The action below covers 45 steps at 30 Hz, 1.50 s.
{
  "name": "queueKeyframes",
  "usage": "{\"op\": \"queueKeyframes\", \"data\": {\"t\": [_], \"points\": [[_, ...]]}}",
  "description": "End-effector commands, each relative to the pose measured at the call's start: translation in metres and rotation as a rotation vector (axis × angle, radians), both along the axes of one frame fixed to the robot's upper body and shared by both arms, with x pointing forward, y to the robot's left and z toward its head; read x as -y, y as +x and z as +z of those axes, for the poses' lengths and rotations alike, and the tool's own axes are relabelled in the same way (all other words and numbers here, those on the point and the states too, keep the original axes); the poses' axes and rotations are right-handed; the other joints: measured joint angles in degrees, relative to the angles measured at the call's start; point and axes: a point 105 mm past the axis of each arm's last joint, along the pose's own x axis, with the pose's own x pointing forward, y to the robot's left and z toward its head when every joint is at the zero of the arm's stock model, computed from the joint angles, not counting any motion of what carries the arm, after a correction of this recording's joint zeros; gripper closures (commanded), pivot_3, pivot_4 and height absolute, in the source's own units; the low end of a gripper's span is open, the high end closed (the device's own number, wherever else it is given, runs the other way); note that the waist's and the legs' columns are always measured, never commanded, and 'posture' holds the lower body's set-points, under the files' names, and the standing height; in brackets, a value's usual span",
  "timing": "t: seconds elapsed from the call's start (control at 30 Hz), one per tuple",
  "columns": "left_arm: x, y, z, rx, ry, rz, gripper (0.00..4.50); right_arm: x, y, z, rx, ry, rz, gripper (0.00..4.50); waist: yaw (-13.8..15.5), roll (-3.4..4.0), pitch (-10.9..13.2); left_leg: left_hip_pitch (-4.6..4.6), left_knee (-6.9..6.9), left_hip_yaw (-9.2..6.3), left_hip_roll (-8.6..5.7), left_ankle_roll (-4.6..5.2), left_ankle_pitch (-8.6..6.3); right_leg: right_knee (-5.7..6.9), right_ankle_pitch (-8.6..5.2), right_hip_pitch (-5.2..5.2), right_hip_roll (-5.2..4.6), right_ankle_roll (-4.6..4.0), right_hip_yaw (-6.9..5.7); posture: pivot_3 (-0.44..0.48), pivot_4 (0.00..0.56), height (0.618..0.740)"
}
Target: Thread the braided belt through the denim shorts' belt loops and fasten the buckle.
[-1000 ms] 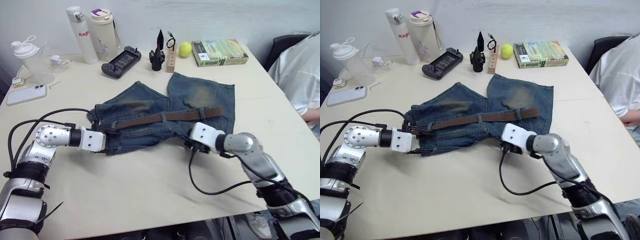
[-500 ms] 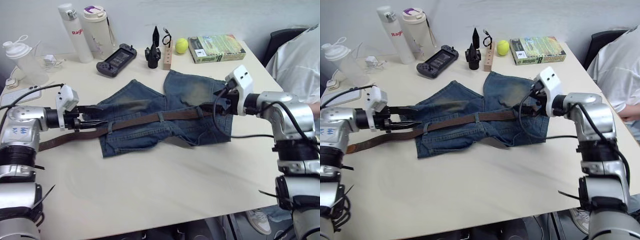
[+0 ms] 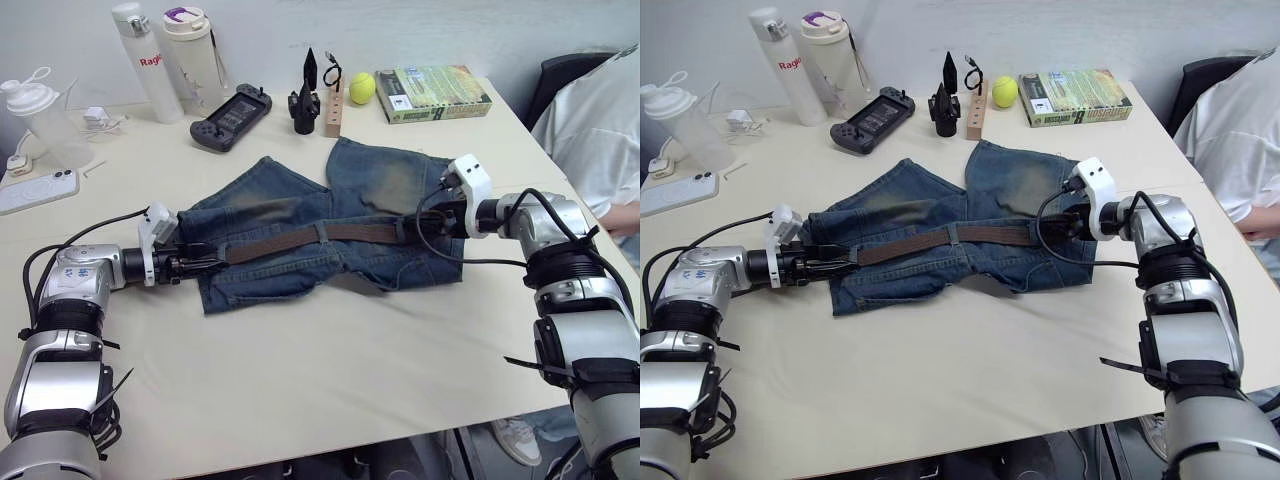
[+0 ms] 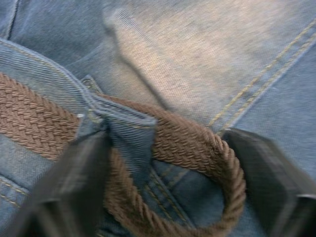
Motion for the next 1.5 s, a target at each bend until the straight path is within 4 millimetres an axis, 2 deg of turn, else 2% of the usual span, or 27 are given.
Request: {"op": "queueKeyframes", "data": {"t": [0.03, 0.07, 0.13, 0.17, 0.3, 0.33, 0.37, 0.57, 0.67, 0.77, 0.9, 1.0, 1.03, 1.1, 1.23, 1.37, 1.5], "points": [[0.006, -0.001, -0.006, -0.026, 0.005, -0.025, 1.5, -0.007, -0.003, 0.0, -0.013, 0.003, 0.052, 2.76, 0.01, 0.0, 0.0, 0.01, 0.03, 0.0, 0.0, 0.0, 0.0, 0.01, 0.0, 0.01, 0.0, 0.0, 0.0, 0.0, 0.15, 0.72], [0.007, -0.001, -0.006, -0.024, 0.006, -0.026, 1.5, -0.008, -0.004, -0.001, -0.015, 0.007, 0.056, 3.05, 0.02, 0.0, -0.01, 0.01, 0.04, 0.0, 0.0, 0.0, 0.0, 0.02, 0.0, 0.03, 0.0, 0.0, 0.0, 0.0, 0.15, 0.72], [0.009, -0.001, -0.006, -0.017, 0.007, -0.034, 2.12, -0.009, -0.005, -0.003, -0.016, 0.006, 0.061, 4.18, 0.04, 0.0, -0.01, 0.01, 0.09, -0.01, 0.0, 0.0, 0.0, 0.03, 0.0, 0.05, -0.01, 0.0, 0.0, 0.0, 0.15, 0.72], [0.011, -0.001, -0.005, -0.017, -0.005, -0.042, 2.33, -0.009, -0.005, -0.003, -0.016, 0.003, 0.064, 4.47, 0.03, 0.0, 0.0, 0.02, 0.1, -0.02, 0.0, 0.01, 0.0, 0.04, 0.0, 0.05, -0.01, 0.0, 0.0, 0.0, 0.15, 0.72], [0.015, -0.002, -0.002, -0.012, -0.022, -0.065, 3.85, -0.01, -0.008, -0.004, -0.014, 0.006, 0.076, 4.5, 0.06, -0.01, -0.01, 0.01, 0.17, -0.03, 0.0, 0.01, -0.01, 0.09, 0.0, 0.06, -0.02, 0.0, 0.0, 0.0, 0.15, 0.72], [0.015, -0.002, -0.002, -0.009, -0.023, -0.066, 4.13, -0.011, -0.008, -0.003, -0.013, 0.008, 0.078, 4.5, 0.05, -0.01, -0.01, 0.01, 0.18, -0.03, 0.01, 0.01, -0.01, 0.09, 0.0, 0.06, -0.01, 0.0, -0.01, 0.0, 0.15, 0.72], [0.016, -0.002, -0.001, -0.012, -0.031, -0.069, 4.22, -0.011, -0.008, -0.003, -0.012, 0.008, 0.079, 4.5, 0.04, -0.01, -0.01, 0.01, 0.18, -0.03, 0.01, 0.01, -0.01, 0.09, 0.0, 0.06, -0.02, 0.0, 0.0, 0.0, 0.15, 0.72], [0.017, -0.001, 0.006, 0.016, -0.047, -0.076, 4.22, -0.011, -0.011, -0.001, 0.001, 0.012, 0.088, 4.5, 0.04, -0.01, -0.01, 0.0, 0.19, -0.04, 0.01, 0.01, -0.01, 0.1, 0.0, 0.06, -0.01, 0.0, -0.01, 0.0, 0.15, 0.72], [0.021, 0.0, 0.022, 0.128, -0.041, -0.086, 4.22, -0.011, -0.014, 0.009, 0.04, 0.027, 0.092, 4.5, 0.09, -0.01, -0.01, -0.01, 0.19, -0.05, 0.01, 0.01, -0.01, 0.1, 0.0, 0.06, -0.01, 0.0, -0.02, 0.0, 0.15, 0.72], [0.024, -0.004, 0.039, 0.346, 0.015, -0.098, 4.22, -0.011, -0.025, 0.021, 0.111, 0.04, 0.113, 4.5, 0.08, -0.01, 0.0, -0.03, 0.2, -0.08, 0.02, 0.01, -0.01, 0.09, 0.0, 0.06, -0.03, 0.0, -0.01, 0.0, 0.15, 0.72], [0.03, -0.022, 0.061, 0.821, 0.21, -0.062, 4.22, -0.014, -0.052, 0.037, 0.321, 0.013, 0.149, 4.5, 0.12, 0.0, 0.0, -0.05, 0.21, -0.12, 0.03, 0.01, -0.01, 0.08, 0.0, 0.06, -0.05, 0.0, -0.01, 0.0, 0.15, 0.72], [0.035, -0.049, 0.062, 1.086, 0.341, -0.104, 4.22, -0.03, -0.082, 0.047, 0.514, 0.016, 0.244, 4.5, 0.2, 0.0, 0.0, -0.07, 0.21, -0.17, 0.03, 0.01, -0.02, 0.07, 0.0, 0.06, -0.08, 0.0, 0.02, 0.0, 0.15, 0.72], [0.034, -0.055, 0.058, 1.122, 0.377, -0.117, 4.22, -0.036, -0.093, 0.047, 0.553, 0.002, 0.286, 4.5, 0.22, 0.0, 0.0, -0.08, 0.2, -0.22, 0.03, 0.01, -0.02, 0.06, 0.0, 0.06, -0.13, -0.01, 0.05, 0.0, 0.15, 0.72], [0.031, -0.07, 0.043, 1.2, 0.482, -0.193, 4.22, -0.045, -0.117, 0.037, 0.631, -0.07, 0.401, 4.5, 0.24, 0.0, 0.0, -0.11, 0.21, -0.26, 0.03, 0.0, -0.03, 0.05, 0.0, 0.06, -0.24, -0.01, 0.08, 0.0, 0.15, 0.72], [0.015, -0.092, 0.015, 1.304, 0.638, -0.321, 4.22, -0.043, -0.151, -0.002, 0.656, -0.275, 0.606, 4.5, 0.38, 0.0, 0.0, -0.16, 0.22, -0.25, -0.01, 0.0, -0.03, 0.01, 0.0, 0.07, -0.35, -0.01, 0.0, 0.0, 0.15, 0.72], [-0.002, -0.109, -0.017, 1.297, 0.765, -0.457, 4.22, -0.039, -0.18, -0.038, 0.599, -0.38, 0.735, 4.5, 0.69, -0.01, -0.01, 0.21, -0.1, -0.07, -0.07, 0.02, -0.07, -0.29, 0.03, 0.33, -0.37, 0.04, -0.15, 0.0, 0.15, 0.72], [-0.01, -0.12, -0.033, 1.255, 0.796, -0.548, 4.22, -0.023, -0.198, -0.068, 0.437, -0.468, 0.796, 4.5, 0.73, -0.02, -0.02, 0.25, -0.1, -0.05, -0.09, 0.06, -0.06, -0.34, 0.06, 0.36, -0.4, 0.1, -0.15, 0.0, 0.15, 0.72]]}}
